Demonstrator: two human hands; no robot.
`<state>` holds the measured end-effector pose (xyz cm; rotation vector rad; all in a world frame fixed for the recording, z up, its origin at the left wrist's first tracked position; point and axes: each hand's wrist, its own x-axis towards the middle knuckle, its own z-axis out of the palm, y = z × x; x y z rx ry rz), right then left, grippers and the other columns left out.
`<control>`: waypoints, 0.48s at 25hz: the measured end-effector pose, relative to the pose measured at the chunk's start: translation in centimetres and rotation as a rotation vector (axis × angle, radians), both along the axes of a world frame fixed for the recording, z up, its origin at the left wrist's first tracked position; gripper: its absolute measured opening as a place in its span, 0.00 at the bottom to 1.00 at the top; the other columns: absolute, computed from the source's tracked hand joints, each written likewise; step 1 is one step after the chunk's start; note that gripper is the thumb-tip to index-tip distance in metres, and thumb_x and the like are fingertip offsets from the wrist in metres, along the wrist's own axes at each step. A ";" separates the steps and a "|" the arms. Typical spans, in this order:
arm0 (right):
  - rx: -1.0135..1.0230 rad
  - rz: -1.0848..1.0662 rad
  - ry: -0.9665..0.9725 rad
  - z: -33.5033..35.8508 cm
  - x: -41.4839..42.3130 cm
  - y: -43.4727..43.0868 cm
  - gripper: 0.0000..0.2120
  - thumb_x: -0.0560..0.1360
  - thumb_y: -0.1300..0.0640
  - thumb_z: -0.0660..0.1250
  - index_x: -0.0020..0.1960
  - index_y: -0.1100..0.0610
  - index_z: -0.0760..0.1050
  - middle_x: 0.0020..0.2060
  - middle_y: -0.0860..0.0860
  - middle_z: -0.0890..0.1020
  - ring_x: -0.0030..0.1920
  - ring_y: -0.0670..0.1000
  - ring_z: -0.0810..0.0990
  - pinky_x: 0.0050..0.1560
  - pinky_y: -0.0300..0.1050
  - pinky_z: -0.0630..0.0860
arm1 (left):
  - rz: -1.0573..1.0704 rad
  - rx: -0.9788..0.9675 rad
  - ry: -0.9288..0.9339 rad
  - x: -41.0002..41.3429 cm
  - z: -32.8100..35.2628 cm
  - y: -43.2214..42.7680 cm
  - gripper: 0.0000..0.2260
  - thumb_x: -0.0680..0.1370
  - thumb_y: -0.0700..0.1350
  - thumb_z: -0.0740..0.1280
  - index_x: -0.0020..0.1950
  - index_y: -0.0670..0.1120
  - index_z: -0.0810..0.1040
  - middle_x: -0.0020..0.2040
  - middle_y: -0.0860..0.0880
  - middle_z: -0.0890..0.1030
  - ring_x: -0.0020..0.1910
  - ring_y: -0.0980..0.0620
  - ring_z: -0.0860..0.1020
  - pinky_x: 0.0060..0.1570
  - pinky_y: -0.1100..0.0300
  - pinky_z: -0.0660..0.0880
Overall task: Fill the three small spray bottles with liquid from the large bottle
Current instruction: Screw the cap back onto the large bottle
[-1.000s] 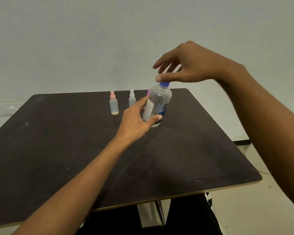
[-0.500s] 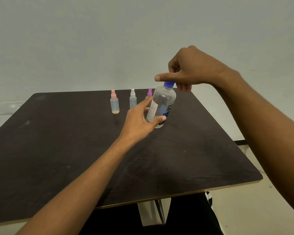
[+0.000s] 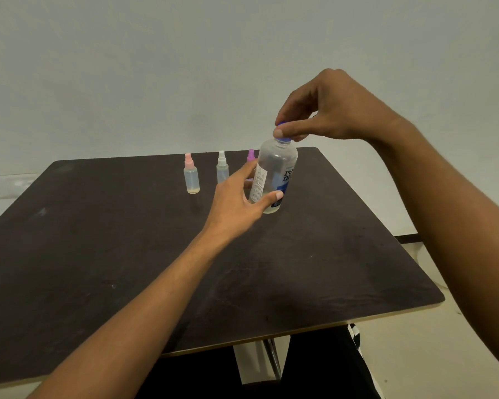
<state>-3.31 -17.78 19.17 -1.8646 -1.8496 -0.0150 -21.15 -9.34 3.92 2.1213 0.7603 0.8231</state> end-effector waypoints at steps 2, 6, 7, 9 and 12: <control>0.032 -0.053 -0.005 -0.6 -0.2 0.2 0.18 0.71 0.39 0.78 0.48 0.53 0.85 0.39 0.47 0.87 0.36 0.42 0.87 0.41 0.32 0.82 | -0.010 0.006 -0.008 0.1 -0.2 -0.1 0.36 0.75 0.58 0.75 0.81 0.54 0.66 0.74 0.49 0.77 0.71 0.49 0.77 0.68 0.46 0.75; 0.080 -0.087 0.027 -1.6 -0.2 0.7 0.21 0.73 0.36 0.76 0.47 0.55 0.84 0.37 0.48 0.87 0.34 0.44 0.87 0.38 0.33 0.82 | -0.006 0.002 -0.005 0.4 -0.4 0.1 0.36 0.75 0.59 0.75 0.81 0.54 0.66 0.75 0.50 0.76 0.71 0.48 0.76 0.68 0.45 0.75; 0.097 -0.090 0.043 -1.9 -0.2 0.6 0.21 0.73 0.35 0.75 0.48 0.53 0.84 0.38 0.47 0.87 0.35 0.42 0.86 0.38 0.31 0.81 | -0.002 -0.003 -0.009 0.4 -0.5 0.2 0.36 0.75 0.60 0.74 0.81 0.54 0.66 0.75 0.50 0.76 0.71 0.48 0.76 0.68 0.45 0.75; 0.135 -0.095 0.168 -2.8 0.2 0.1 0.21 0.75 0.35 0.74 0.52 0.52 0.85 0.42 0.47 0.88 0.40 0.41 0.87 0.42 0.34 0.83 | -0.001 -0.002 -0.024 0.6 -0.5 0.4 0.36 0.76 0.60 0.74 0.80 0.54 0.67 0.74 0.51 0.76 0.71 0.49 0.77 0.67 0.47 0.75; 0.148 -0.097 0.467 -5.6 0.9 -1.0 0.20 0.76 0.39 0.75 0.60 0.53 0.85 0.49 0.49 0.88 0.50 0.46 0.88 0.47 0.45 0.87 | -0.010 0.006 -0.053 0.7 -0.7 0.7 0.35 0.76 0.61 0.74 0.80 0.54 0.68 0.74 0.52 0.77 0.70 0.51 0.77 0.65 0.50 0.76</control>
